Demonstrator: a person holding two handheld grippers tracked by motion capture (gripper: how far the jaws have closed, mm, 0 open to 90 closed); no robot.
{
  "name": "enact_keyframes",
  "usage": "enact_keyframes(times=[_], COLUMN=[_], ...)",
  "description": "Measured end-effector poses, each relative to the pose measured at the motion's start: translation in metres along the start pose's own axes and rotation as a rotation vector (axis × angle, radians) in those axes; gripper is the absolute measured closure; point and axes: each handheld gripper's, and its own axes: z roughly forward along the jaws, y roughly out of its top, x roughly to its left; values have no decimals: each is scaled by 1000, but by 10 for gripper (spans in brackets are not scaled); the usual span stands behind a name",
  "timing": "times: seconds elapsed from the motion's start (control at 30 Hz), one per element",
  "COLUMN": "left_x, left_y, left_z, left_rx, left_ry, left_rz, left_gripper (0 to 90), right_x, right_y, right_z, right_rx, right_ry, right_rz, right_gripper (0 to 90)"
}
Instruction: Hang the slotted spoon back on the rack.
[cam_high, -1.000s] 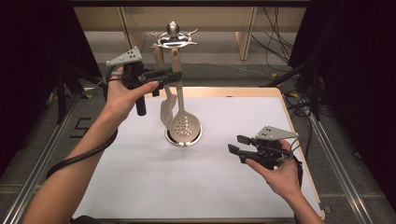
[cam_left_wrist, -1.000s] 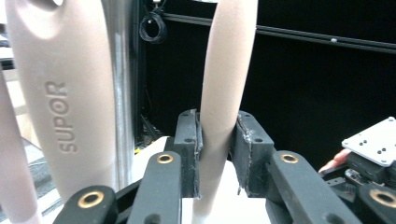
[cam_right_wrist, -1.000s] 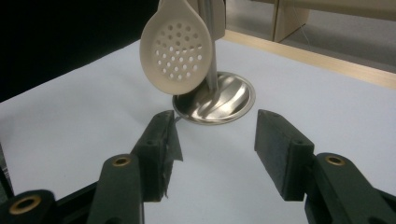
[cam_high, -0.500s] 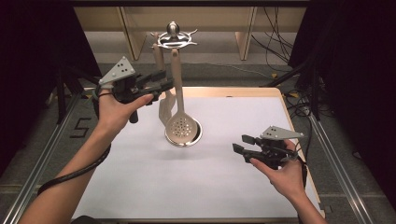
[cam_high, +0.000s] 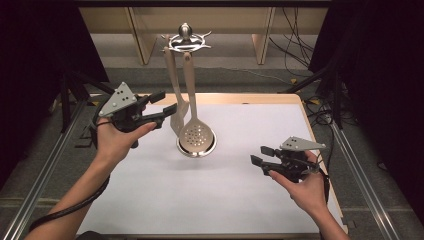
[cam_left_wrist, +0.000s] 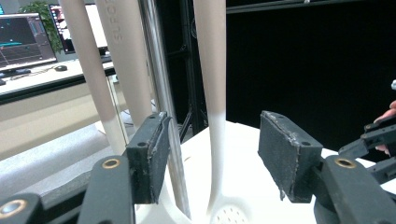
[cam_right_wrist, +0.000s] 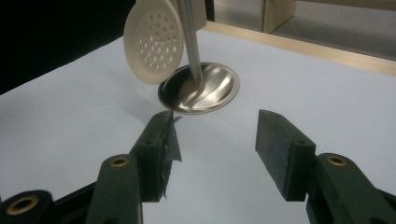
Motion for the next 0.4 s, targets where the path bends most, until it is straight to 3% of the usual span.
enact_keyframes(times=[0.27, 0.33, 0.4], left_x=[-4, -3, -2], left_y=[-29, -38, -45], left_z=[-10, -13, -15], left_rx=[19, 26, 28], left_ry=[23, 37, 42], left_rz=[-24, -32, -48], left_gripper=[381, 352, 351], right_x=[-1, -5, -3], right_y=[-4, -5, -6], right_z=[-2, -3, -3], right_rx=[42, 39, 50], right_ry=[6, -6, 9], right_rz=[6, -23, 31], right_gripper=[475, 474, 474])
